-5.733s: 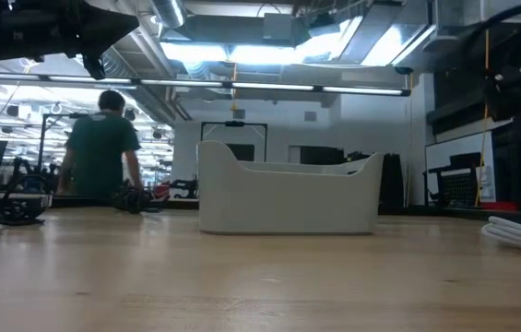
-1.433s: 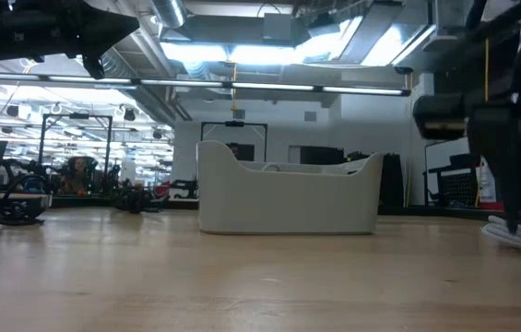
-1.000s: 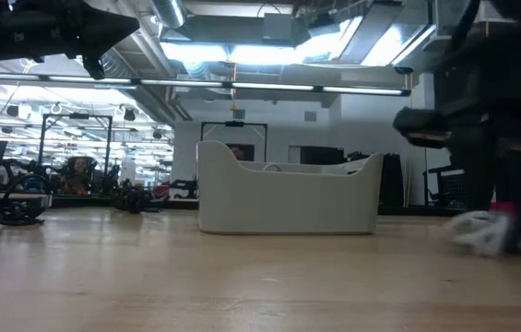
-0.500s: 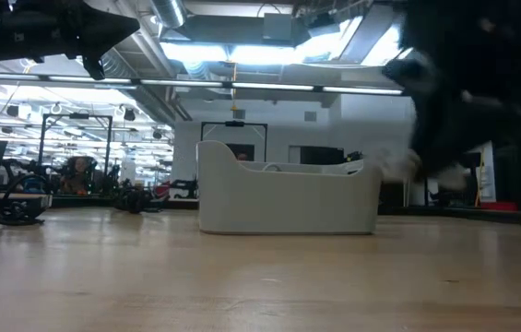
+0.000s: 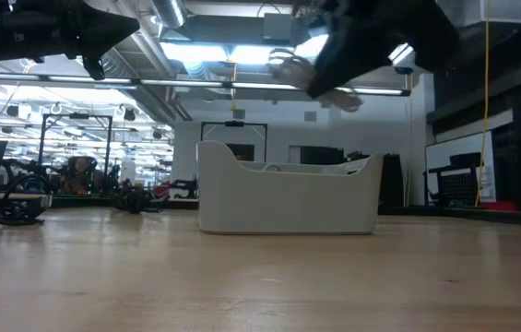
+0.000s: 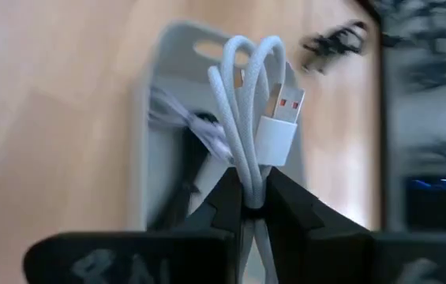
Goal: Pick and place USB-C Cables
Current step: Put the white charger cable into the gray bin, then put the bottom black charger cable into the gray bin
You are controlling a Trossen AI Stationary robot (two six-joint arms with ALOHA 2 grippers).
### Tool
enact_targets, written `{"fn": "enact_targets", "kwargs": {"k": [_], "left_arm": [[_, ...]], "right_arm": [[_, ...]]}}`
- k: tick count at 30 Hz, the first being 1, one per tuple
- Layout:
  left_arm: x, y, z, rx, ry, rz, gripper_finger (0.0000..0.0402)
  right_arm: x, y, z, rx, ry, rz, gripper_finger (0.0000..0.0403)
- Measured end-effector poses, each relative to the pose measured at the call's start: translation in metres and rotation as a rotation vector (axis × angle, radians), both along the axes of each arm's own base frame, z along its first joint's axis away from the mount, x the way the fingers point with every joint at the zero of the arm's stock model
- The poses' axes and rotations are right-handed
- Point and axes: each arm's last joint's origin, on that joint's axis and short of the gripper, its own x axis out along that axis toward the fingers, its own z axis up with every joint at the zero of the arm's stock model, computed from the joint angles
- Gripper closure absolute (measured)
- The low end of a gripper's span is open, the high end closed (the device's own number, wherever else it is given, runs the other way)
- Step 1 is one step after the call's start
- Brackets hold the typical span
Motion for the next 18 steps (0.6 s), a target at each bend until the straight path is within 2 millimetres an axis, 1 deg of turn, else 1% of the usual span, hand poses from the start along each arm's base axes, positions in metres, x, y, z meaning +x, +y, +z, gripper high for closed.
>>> {"fn": "enact_targets", "kwargs": {"k": [3, 6, 9, 11, 14, 18], "left_arm": [[0.000, 0.000, 0.000, 0.002, 0.000, 0.001, 0.0401], [0.000, 0.000, 0.000, 0.002, 0.001, 0.001, 0.0401], [0.000, 0.000, 0.000, 0.002, 0.000, 0.001, 0.0401], [0.000, 0.000, 0.000, 0.002, 0.000, 0.001, 0.0401], [0.000, 0.000, 0.000, 0.002, 0.001, 0.001, 0.0401], [0.000, 0.000, 0.000, 0.002, 0.001, 0.001, 0.0401]], "right_arm": [[0.011, -0.013, 0.001, 0.139, 0.000, 0.046, 0.0367], [0.015, -0.024, -0.002, 0.251, 0.034, 0.081, 0.0363], [0.017, -0.032, -0.003, 0.356, 0.047, 0.067, 0.0329], [0.018, -0.036, -0.003, 0.366, 0.043, 0.048, 0.0298], [0.020, -0.044, -0.003, 0.323, 0.020, -0.008, 0.0259], [0.020, -0.055, -0.003, 0.255, 0.012, -0.079, 0.0222]]}}
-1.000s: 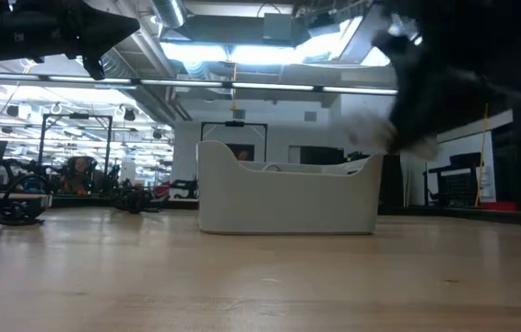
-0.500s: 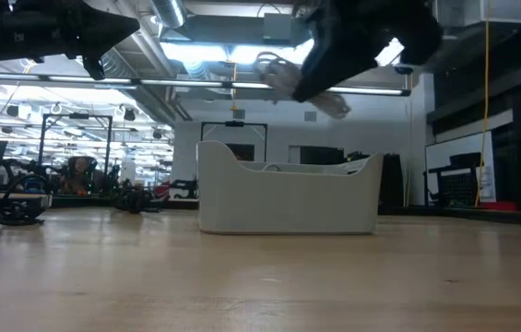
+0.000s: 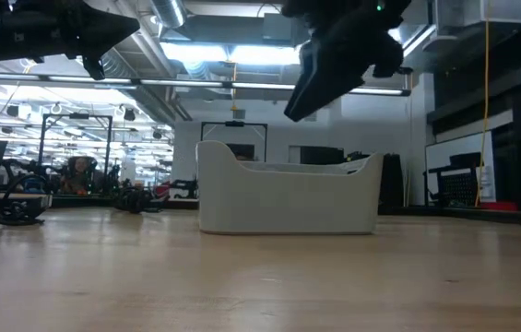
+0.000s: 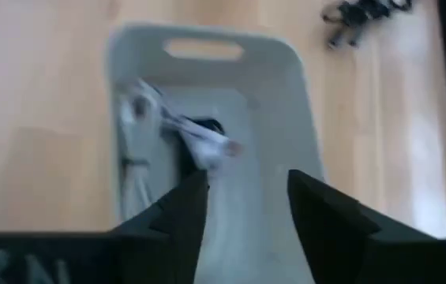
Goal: Pick and place USB-C Cables
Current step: Put the bottom black charger cable into the gray bin
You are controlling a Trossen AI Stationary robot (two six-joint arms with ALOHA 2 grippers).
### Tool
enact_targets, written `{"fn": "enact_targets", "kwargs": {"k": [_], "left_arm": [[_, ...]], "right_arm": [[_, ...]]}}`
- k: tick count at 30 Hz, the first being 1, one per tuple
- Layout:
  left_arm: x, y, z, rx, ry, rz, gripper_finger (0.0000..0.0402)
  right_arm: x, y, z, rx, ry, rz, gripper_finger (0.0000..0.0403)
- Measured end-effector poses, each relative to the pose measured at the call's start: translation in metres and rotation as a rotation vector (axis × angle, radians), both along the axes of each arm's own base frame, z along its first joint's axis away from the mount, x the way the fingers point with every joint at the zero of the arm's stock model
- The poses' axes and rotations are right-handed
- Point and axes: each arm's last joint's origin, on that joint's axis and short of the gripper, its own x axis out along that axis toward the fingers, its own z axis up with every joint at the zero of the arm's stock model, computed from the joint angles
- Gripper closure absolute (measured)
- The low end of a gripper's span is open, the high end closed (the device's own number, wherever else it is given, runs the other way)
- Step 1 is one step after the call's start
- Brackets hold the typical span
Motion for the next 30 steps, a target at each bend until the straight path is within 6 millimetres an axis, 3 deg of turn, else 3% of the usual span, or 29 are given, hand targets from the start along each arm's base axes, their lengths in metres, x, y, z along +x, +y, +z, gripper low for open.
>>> {"fn": "enact_targets", "kwargs": {"k": [6, 16, 23, 30], "left_arm": [[0.000, 0.000, 0.000, 0.000, 0.000, 0.000, 0.0401], [0.000, 0.000, 0.000, 0.000, 0.000, 0.000, 0.0401], [0.002, 0.000, -0.004, -0.053, 0.032, -0.017, 0.0401], [0.012, 0.002, -0.001, -0.277, 0.098, -0.036, 0.0401]], "right_arm": [[-0.009, -0.011, -0.004, -0.162, 0.066, -0.144, 0.0207], [-0.044, -0.031, 0.002, -0.787, 0.050, -0.556, 0.0213], [-0.083, -0.040, 0.007, -0.702, 0.111, -0.783, 0.0240], [-0.088, -0.040, 0.005, -0.602, 0.093, -0.867, 0.0243]]}}
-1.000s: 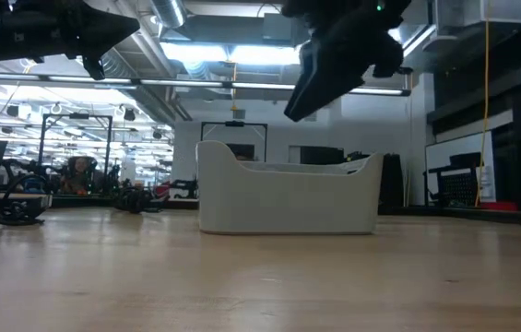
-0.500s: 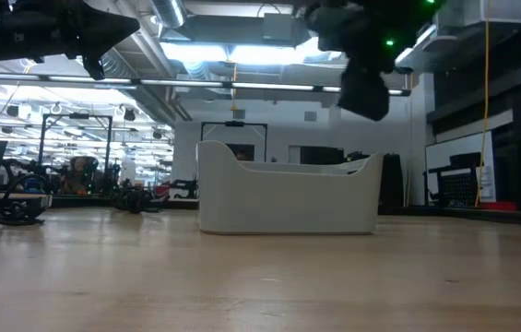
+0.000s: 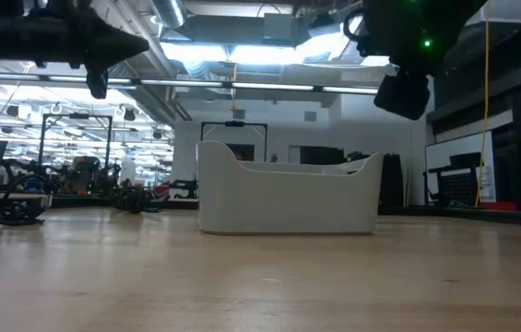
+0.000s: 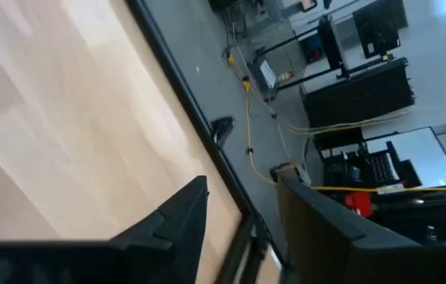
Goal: Pick and place USB-C Cables
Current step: Put the bottom black charger cable into the gray bin
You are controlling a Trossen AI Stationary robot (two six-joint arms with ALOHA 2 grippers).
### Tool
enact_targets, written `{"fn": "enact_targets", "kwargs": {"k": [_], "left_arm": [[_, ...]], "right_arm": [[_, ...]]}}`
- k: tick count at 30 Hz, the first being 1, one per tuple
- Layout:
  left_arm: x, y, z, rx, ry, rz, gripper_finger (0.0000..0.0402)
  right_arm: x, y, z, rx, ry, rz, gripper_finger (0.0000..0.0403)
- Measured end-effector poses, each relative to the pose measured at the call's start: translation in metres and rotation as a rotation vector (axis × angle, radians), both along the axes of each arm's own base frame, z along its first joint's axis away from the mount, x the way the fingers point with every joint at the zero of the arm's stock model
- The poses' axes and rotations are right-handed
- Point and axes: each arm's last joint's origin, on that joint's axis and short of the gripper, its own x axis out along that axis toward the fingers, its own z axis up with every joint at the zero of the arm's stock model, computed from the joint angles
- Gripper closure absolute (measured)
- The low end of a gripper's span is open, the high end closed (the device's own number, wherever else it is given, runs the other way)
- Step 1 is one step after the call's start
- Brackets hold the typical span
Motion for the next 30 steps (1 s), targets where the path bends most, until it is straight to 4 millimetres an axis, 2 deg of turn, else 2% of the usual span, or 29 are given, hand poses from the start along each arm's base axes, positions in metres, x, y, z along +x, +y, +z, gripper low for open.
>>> {"fn": "enact_targets", "kwargs": {"k": [5, 12, 19, 23, 25, 27, 30], "left_arm": [[0.017, -0.001, 0.015, -0.016, 0.171, 0.008, 0.0401], [0.039, 0.002, -0.012, -0.125, 0.600, 0.153, 0.0401], [0.052, -0.008, -0.023, -0.224, 0.862, -0.018, 0.0401], [0.051, -0.014, -0.028, -0.236, 1.020, -0.048, 0.0401], [0.049, -0.017, -0.028, -0.299, 1.080, -0.115, 0.0401], [0.047, -0.020, -0.027, -0.417, 1.113, -0.186, 0.0401], [0.048, -0.021, -0.025, -0.509, 1.083, -0.177, 0.0401]], "right_arm": [[0.000, 0.000, 0.000, -0.005, 0.010, 0.004, 0.0243], [0.000, 0.000, 0.000, -0.001, 0.010, 0.001, 0.0244], [0.000, 0.000, 0.000, 0.000, 0.010, 0.001, 0.0244], [0.000, 0.000, 0.000, 0.000, 0.010, 0.001, 0.0244], [0.000, 0.000, 0.000, 0.000, 0.010, 0.001, 0.0244], [0.000, 0.000, 0.000, 0.000, 0.007, 0.001, 0.0244], [0.000, 0.000, 0.000, 0.002, 0.002, 0.001, 0.0244]]}}
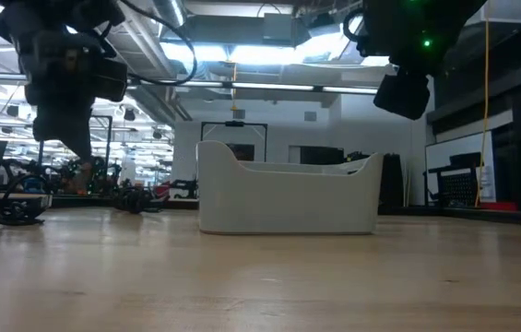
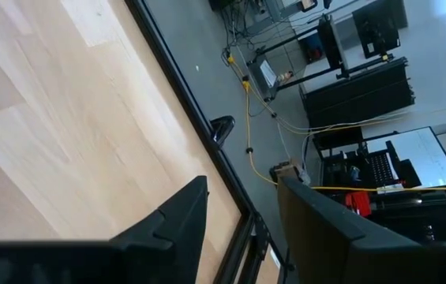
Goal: Pick and place USB-C Cables
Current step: Put the bottom black charger cable into the gray bin
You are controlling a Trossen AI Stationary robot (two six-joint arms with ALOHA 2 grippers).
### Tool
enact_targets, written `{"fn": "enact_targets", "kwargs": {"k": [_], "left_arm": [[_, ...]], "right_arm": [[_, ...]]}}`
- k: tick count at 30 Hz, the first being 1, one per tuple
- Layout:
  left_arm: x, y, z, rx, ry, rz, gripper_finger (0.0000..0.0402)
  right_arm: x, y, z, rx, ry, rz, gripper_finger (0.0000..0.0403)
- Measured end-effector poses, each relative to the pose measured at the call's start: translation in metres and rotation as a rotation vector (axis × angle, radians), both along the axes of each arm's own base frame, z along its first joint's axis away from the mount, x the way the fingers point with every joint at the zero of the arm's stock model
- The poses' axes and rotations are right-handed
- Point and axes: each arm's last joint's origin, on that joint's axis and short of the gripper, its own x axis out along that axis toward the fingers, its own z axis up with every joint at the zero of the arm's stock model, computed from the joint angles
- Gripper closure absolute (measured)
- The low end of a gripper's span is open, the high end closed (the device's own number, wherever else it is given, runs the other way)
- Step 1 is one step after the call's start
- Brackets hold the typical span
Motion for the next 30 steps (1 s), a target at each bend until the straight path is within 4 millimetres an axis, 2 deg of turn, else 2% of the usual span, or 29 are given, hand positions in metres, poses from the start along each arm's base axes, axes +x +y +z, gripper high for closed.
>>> {"fn": "enact_targets", "kwargs": {"k": [6, 17, 27, 30], "left_arm": [[0.0003, 0.0031, 0.0000, 0.201, -0.008, -0.094, 0.0401], [0.0020, 0.0013, 0.0012, 0.208, -0.029, -0.075, 0.0398], [-0.0002, 0.0022, -0.0002, 0.167, 0.001, 0.079, 0.0315], [-0.0003, -0.0004, -0.0002, 0.157, 0.000, 0.075, 0.0306]], "right_arm": [[-0.0003, 0.0002, -0.0006, 0.019, 0.005, -0.009, 0.0244], [-0.0004, 0.0003, -0.0007, 0.024, 0.008, -0.011, 0.0244], [-0.0004, 0.0003, -0.0007, 0.024, 0.007, -0.011, 0.0244], [-0.0003, 0.0003, -0.0006, 0.024, 0.007, -0.011, 0.0244]]}}
